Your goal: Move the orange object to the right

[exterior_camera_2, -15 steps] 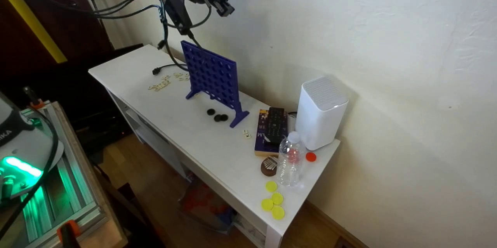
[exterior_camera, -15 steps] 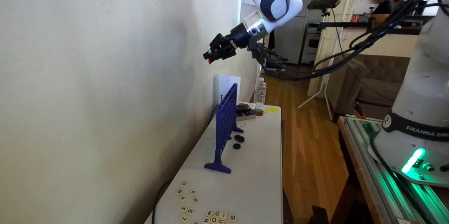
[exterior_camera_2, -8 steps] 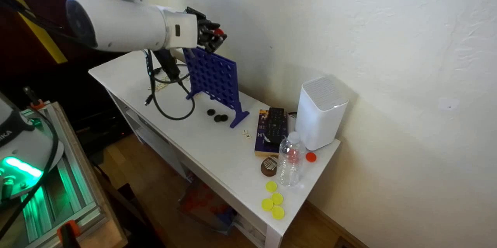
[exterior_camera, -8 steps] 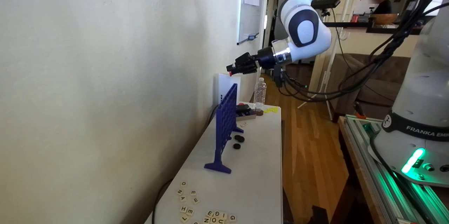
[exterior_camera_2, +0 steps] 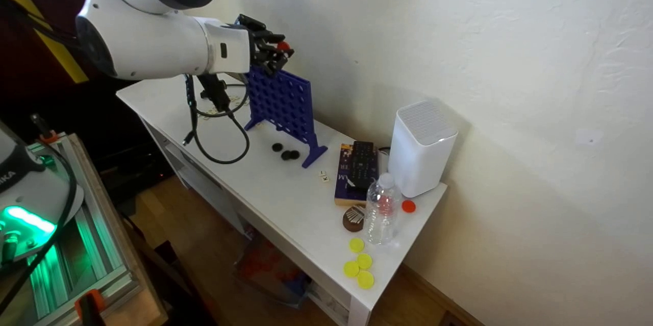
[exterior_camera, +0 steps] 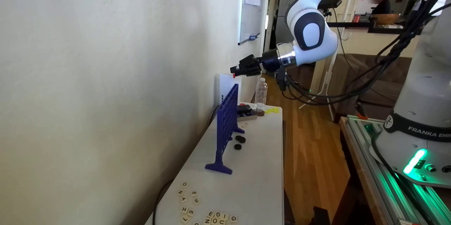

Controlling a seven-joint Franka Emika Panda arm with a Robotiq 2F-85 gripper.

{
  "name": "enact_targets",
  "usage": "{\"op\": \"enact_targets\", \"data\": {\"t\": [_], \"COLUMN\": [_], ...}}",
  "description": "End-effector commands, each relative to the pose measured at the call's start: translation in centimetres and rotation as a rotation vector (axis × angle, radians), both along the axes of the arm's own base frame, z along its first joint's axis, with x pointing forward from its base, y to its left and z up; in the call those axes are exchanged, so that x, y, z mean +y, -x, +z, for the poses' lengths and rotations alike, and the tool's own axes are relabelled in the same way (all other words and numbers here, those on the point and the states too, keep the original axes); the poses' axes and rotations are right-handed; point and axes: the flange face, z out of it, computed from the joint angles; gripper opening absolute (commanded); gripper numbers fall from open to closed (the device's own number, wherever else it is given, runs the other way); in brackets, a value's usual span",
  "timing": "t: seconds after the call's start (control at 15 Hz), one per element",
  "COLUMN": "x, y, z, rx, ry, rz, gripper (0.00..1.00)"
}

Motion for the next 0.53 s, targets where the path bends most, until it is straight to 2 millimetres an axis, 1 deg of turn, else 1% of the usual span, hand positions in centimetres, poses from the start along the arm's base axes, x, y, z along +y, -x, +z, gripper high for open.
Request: {"op": "enact_targets", "data": {"t": [0.0,0.13,0.33,0.4,0.47], "x": [-0.3,-0.3,-0.7,-2.5,-3.0], "y": [-0.4,-0.5,-0.2,0.4,0.6], "z": [0.1,0.1,0.3,0.6,0.4], "rx": [-0.013,-0.014,-0.026,-0.029,-0.036], "ry": [-0.011,-0.015,-0.016,-0.021,-0.020], "rz": [-0.032,-0.053,-0.098,-0.108,-0.118], "gripper": [0.14,0.14,0.14,0.14,0.14]}}
